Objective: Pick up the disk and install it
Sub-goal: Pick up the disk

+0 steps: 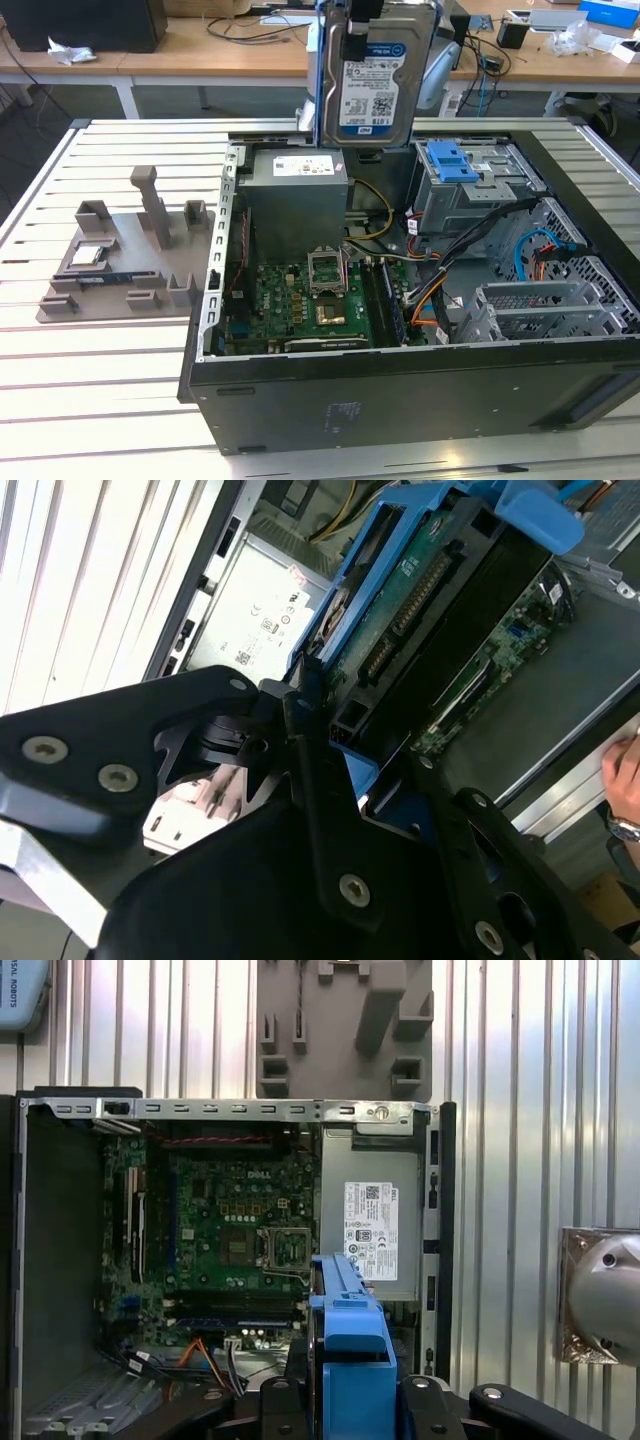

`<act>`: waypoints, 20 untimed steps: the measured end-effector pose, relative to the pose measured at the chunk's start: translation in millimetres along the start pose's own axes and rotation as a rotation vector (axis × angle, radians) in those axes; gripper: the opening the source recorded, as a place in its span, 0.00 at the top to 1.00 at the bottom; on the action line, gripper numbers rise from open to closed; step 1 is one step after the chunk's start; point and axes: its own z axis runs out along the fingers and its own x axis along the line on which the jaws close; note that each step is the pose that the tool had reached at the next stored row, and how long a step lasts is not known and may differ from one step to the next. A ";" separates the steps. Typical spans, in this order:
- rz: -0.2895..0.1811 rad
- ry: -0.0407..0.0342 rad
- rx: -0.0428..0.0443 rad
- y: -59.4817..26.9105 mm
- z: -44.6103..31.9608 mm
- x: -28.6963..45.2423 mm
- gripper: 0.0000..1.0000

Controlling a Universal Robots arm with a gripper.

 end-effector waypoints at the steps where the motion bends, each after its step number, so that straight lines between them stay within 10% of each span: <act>1: 0.000 0.0001 0.0000 -0.7 0.2 0.4 0.63; 20: 0.000 0.0000 0.0000 -17.6 5.2 13.9 0.63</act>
